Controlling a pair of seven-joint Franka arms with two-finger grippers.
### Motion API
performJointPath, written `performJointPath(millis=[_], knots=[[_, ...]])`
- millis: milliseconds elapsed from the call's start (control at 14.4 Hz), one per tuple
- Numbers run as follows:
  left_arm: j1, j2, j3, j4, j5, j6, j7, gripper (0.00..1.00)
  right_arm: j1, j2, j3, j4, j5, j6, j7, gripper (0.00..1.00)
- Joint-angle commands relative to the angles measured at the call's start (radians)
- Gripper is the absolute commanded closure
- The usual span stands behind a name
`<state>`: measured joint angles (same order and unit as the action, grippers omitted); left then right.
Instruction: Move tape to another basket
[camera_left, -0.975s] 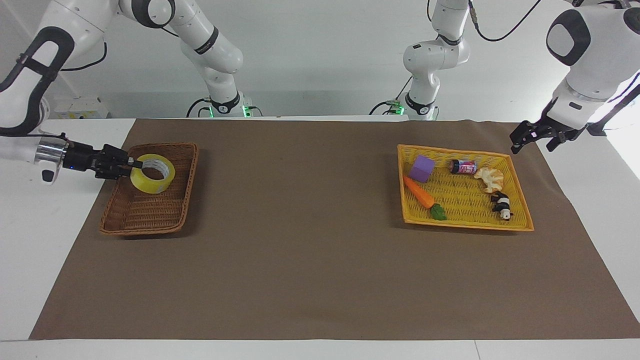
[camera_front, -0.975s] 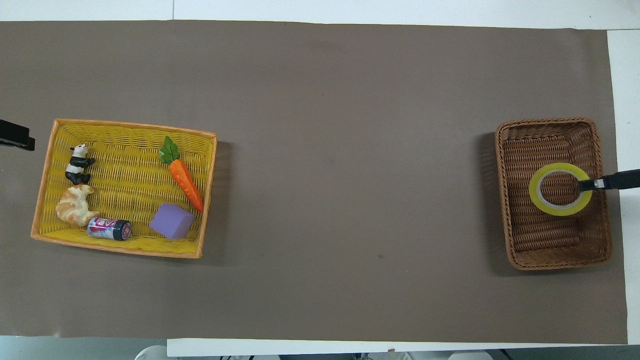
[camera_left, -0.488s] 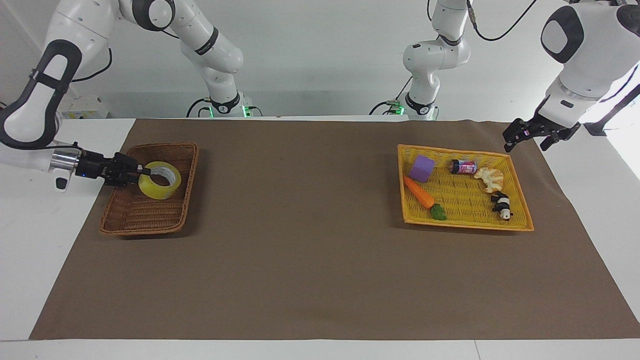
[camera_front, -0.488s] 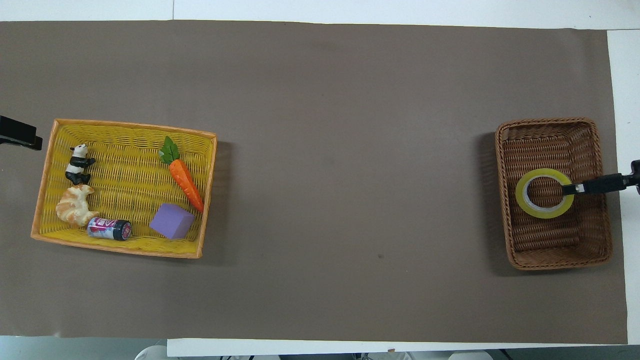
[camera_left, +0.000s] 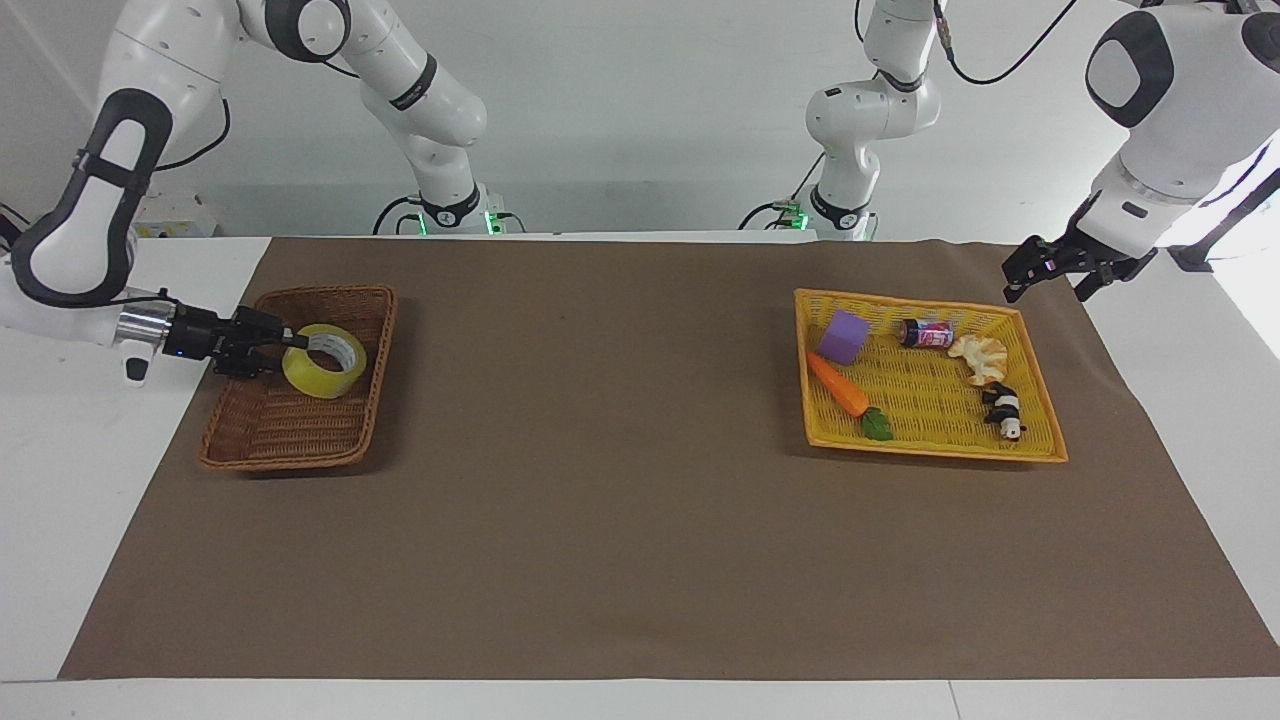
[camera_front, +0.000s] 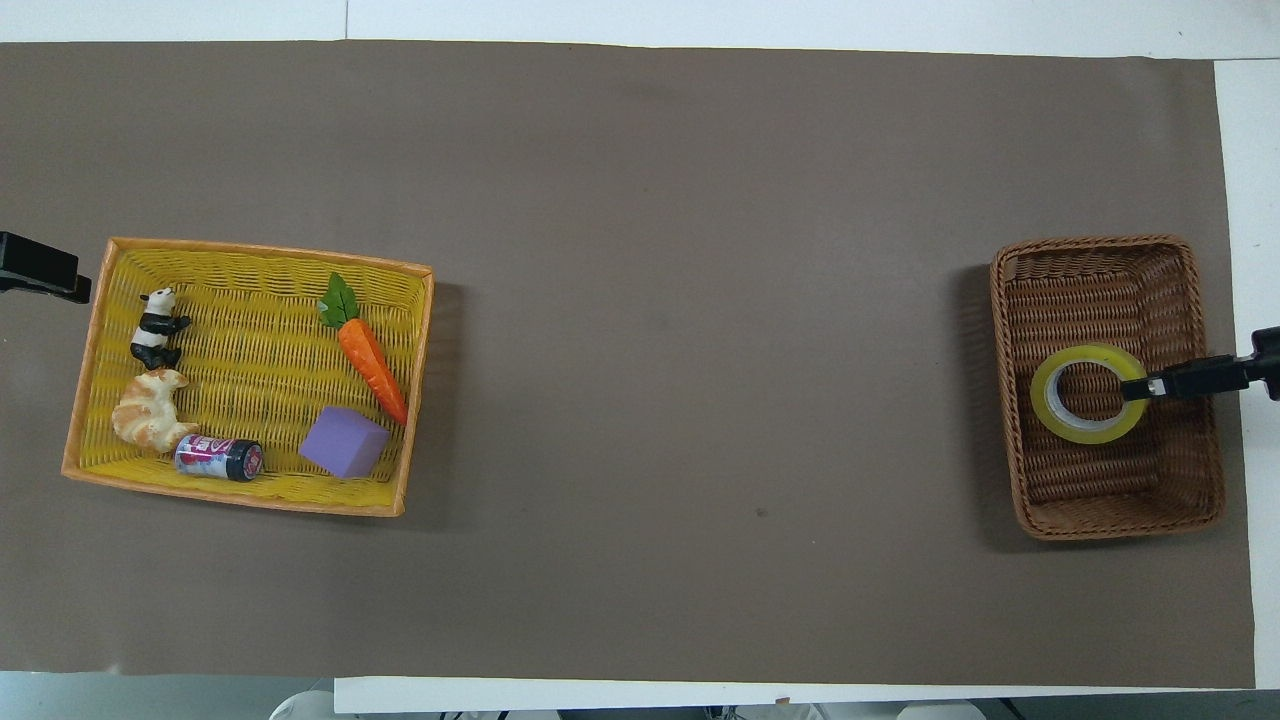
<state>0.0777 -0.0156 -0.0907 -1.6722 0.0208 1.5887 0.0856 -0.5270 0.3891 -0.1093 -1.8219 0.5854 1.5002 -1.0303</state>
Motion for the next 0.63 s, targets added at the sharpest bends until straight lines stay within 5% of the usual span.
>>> performJointPath(millis=[0, 279, 557], knots=[[0.01, -0.017, 0.008, -0.015, -0.01, -0.016, -0.003, 0.0, -0.001, -0.015, 0.005, 0.009, -0.032, 0.015, -0.028, 0.0], [0.014, -0.017, 0.016, -0.015, -0.007, -0.016, 0.002, 0.0, 0.036, -0.061, 0.005, 0.042, -0.073, 0.043, -0.013, 0.0], [0.004, -0.018, 0.014, -0.017, -0.007, -0.027, 0.0, 0.0, 0.137, -0.192, 0.005, 0.05, -0.202, 0.11, 0.125, 0.0]])
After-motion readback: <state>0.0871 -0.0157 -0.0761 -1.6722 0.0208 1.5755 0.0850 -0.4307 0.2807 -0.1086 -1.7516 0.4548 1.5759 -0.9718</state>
